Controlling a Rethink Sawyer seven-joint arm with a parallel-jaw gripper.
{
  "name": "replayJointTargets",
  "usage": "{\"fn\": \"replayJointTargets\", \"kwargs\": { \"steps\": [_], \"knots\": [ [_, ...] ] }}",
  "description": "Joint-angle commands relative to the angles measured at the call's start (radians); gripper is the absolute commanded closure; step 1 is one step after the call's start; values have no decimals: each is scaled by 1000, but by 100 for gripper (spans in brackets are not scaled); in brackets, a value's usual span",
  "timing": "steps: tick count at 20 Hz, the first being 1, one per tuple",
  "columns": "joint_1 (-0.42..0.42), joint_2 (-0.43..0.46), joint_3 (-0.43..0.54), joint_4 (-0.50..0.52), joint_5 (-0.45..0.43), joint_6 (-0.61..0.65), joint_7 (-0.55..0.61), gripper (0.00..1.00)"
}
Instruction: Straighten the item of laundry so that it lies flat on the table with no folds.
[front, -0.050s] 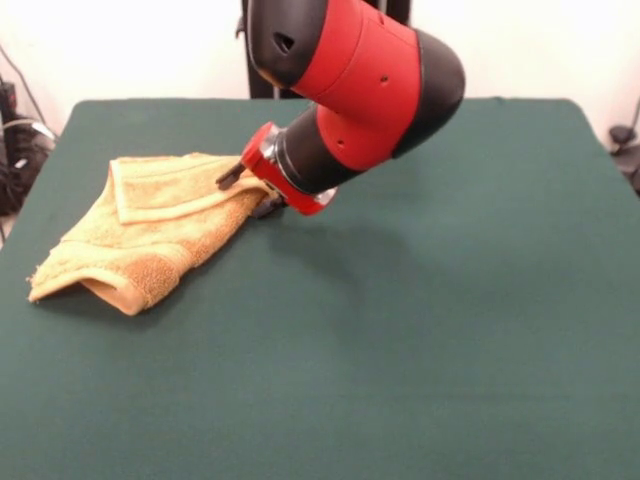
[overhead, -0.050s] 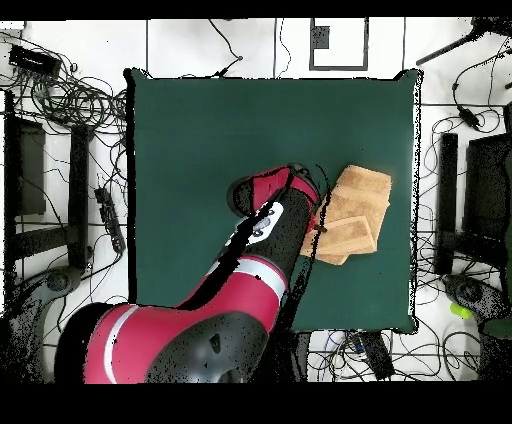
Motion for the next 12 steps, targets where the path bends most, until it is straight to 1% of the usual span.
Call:
{"fn": "replayJointTargets", "kwargs": {
  "steps": [1, 7, 12],
  "knots": [
    [17, -26, 57, 92, -28, 9, 42, 0],
    [19, -108, 52, 161, -48, 24, 0, 0],
    [7, -125, 77, 179, -53, 38, -15, 0]
  ]
}}
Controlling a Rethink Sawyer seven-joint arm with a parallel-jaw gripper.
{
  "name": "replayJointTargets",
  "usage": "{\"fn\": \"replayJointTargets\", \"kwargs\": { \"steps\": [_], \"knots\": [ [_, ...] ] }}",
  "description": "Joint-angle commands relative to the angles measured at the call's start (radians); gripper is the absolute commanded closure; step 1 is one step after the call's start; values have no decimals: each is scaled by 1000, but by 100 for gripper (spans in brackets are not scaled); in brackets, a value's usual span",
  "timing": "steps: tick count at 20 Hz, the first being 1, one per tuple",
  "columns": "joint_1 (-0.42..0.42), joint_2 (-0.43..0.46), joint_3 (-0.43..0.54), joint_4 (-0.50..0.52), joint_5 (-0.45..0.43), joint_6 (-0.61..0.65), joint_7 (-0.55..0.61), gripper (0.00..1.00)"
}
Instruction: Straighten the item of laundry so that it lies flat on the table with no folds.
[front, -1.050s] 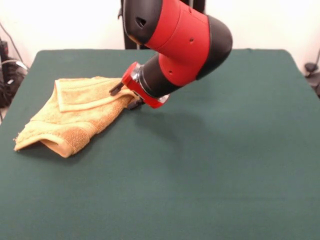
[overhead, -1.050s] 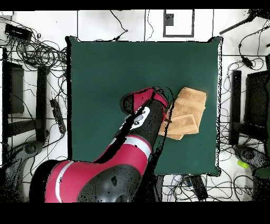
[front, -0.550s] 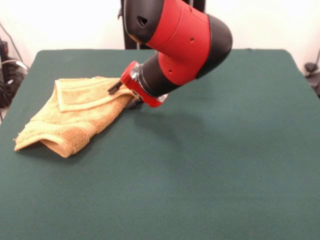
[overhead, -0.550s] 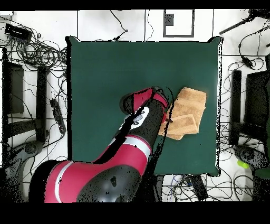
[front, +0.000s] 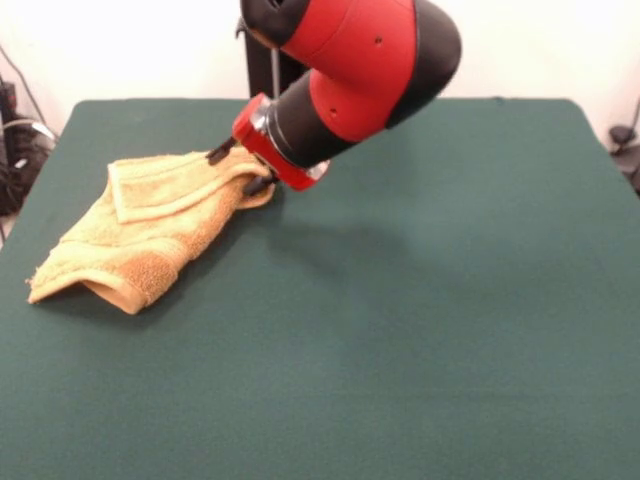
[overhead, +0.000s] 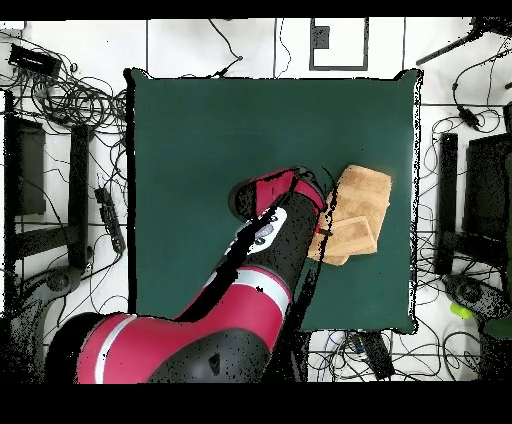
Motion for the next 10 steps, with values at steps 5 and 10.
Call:
{"fn": "replayJointTargets", "kwargs": {
  "steps": [5, 10],
  "knots": [
    [9, -72, 81, 134, -22, 38, -4, 0],
    [-1, -87, 87, 144, -25, 8, 13, 100]
  ]
}}
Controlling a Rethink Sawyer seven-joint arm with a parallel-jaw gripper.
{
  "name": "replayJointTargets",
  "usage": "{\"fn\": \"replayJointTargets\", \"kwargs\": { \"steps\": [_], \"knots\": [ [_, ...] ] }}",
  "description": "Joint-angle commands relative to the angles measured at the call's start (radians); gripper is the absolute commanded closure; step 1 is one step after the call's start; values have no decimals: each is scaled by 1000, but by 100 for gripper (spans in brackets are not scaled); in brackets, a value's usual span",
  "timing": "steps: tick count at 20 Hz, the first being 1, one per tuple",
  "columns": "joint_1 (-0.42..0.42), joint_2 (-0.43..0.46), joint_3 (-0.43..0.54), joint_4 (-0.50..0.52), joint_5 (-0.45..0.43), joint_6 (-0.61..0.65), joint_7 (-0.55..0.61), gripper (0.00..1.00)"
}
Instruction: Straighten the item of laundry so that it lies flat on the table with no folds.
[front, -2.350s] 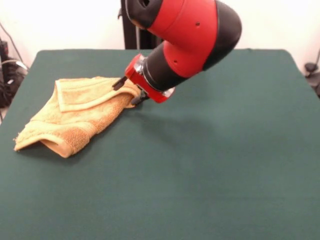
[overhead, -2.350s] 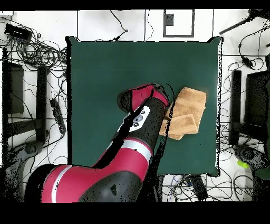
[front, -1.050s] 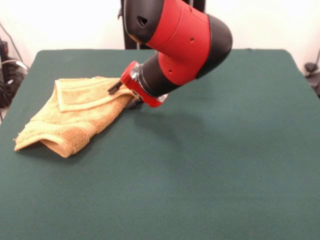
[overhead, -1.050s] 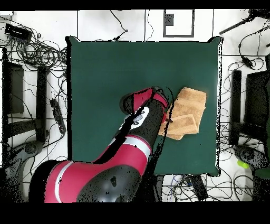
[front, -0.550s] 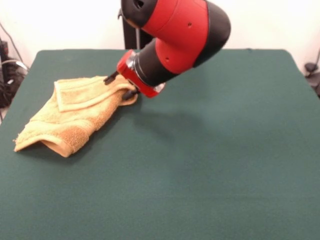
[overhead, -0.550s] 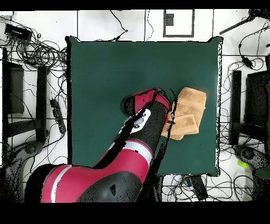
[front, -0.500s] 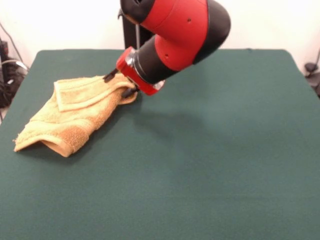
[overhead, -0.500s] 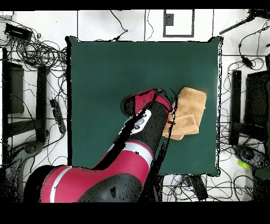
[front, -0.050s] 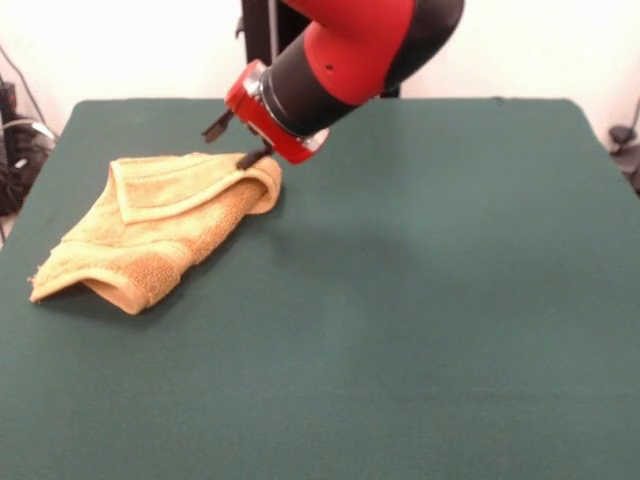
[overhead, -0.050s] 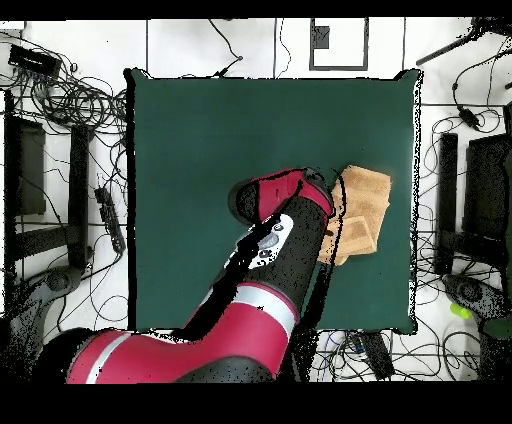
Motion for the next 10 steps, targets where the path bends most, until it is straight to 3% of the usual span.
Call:
{"fn": "replayJointTargets", "kwargs": {
  "steps": [1, 10],
  "knots": [
    [-1, -7, 91, 101, -23, 10, -2, 100],
    [-16, -35, 109, 118, -9, 20, -6, 100]
  ]
}}
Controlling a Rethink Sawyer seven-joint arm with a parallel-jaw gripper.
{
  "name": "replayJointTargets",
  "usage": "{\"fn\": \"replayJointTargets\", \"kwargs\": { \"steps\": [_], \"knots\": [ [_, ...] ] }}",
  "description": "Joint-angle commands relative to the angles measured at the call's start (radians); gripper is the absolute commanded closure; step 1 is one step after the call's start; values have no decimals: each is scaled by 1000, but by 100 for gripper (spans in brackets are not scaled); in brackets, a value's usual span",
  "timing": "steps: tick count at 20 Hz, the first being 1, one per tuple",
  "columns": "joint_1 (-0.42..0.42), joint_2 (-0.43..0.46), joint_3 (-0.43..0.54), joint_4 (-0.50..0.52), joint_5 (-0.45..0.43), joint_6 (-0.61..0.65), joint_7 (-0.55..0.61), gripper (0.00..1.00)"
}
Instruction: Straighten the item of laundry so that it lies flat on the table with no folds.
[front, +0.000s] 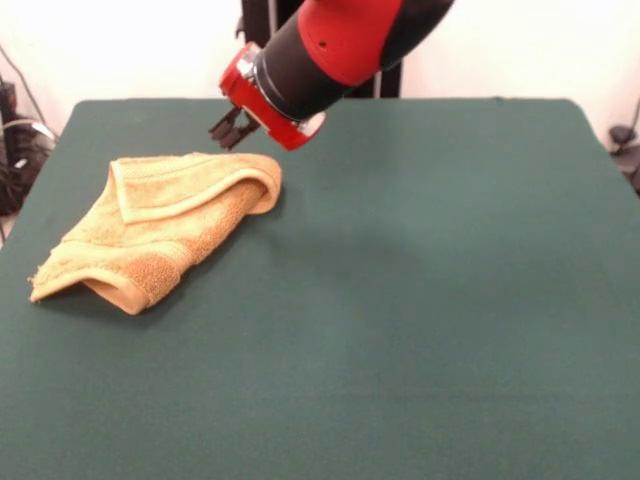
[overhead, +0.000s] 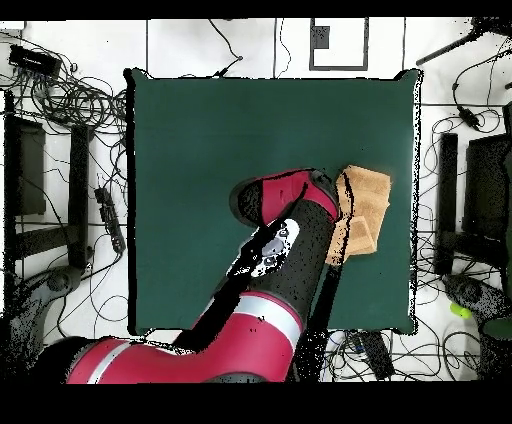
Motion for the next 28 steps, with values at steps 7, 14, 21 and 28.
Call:
{"fn": "replayJointTargets", "kwargs": {
  "steps": [7, 14, 21, 28],
  "knots": [
    [-11, 12, 111, 90, -16, -34, 19, 0],
    [-4, 36, 110, 63, -32, -62, 29, 0],
    [4, 109, 114, -15, -24, -72, 94, 0],
    [13, 145, 127, -34, -9, -139, 139, 0]
  ]
}}
